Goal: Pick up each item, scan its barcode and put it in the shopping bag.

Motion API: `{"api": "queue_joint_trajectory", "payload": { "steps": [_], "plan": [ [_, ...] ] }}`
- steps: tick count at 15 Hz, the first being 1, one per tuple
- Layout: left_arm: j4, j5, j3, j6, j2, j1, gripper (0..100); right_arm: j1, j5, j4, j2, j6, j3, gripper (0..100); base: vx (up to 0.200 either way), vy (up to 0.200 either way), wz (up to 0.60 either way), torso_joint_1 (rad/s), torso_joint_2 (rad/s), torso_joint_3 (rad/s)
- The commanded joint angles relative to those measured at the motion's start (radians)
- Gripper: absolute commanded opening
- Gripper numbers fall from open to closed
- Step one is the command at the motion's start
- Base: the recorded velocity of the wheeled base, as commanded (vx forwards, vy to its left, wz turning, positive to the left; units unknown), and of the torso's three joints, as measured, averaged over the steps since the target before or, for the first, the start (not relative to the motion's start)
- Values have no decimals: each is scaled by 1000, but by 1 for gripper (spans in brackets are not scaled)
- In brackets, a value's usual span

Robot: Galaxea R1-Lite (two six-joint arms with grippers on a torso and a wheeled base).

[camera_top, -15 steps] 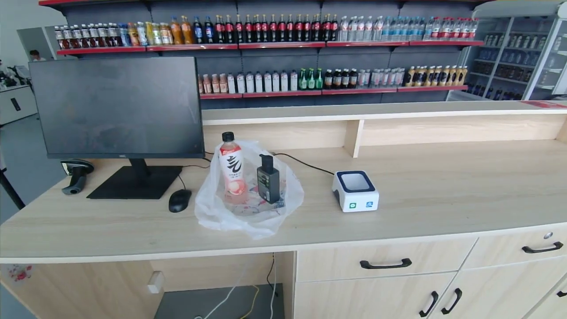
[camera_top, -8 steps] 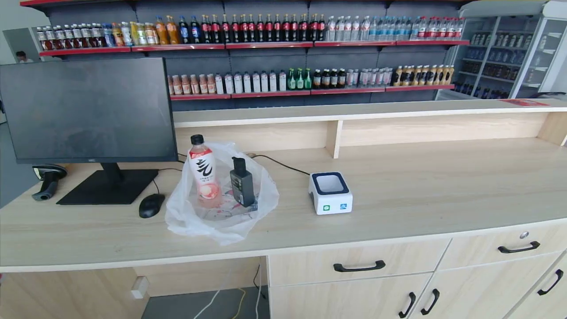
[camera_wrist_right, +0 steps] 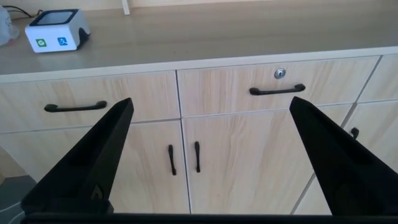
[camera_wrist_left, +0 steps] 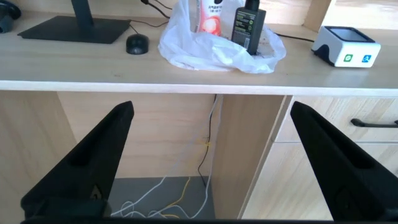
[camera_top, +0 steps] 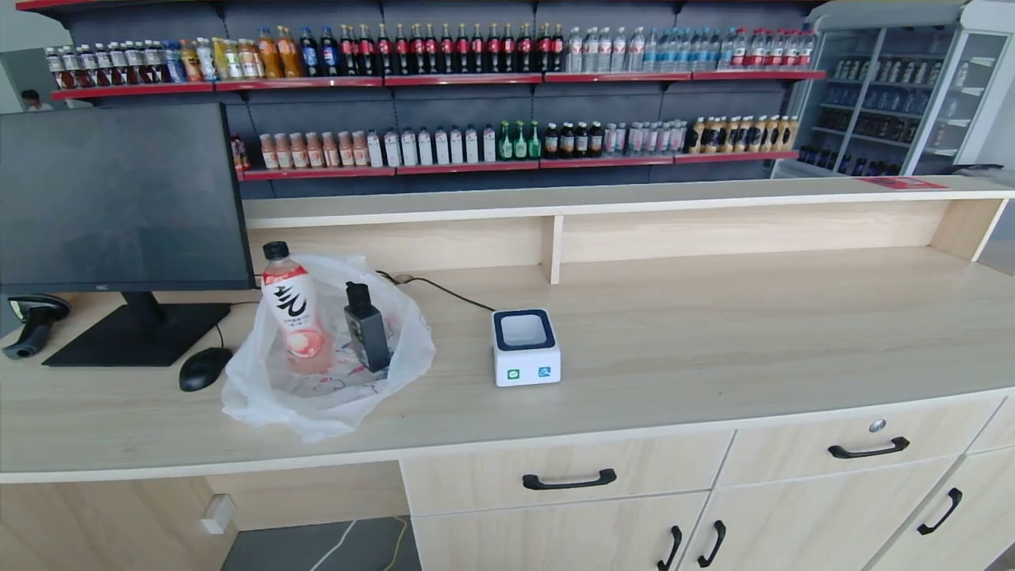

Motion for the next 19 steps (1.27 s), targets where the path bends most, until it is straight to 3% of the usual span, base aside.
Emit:
{"api": "queue_joint_trajectory", "payload": {
  "steps": [1, 3, 9, 19],
  "plan": [
    [0, 0, 0, 2, 0, 0, 100, 1, 0, 0, 0, -1, 0, 100, 0, 0, 0, 0, 0, 0],
    [0, 0, 0, 0, 0, 0, 100, 1, 0, 0, 0, -1, 0, 100, 0, 0, 0, 0, 0, 0],
    [-2, 0, 0, -3, 0, 0, 100, 1, 1, 0, 0, -5, 0, 100, -200, 0, 0, 4, 4, -1],
    [0, 0, 0, 0, 0, 0, 100, 1, 1, 0, 0, -7, 0, 100, 0, 0, 0, 0, 0, 0]
  ]
}}
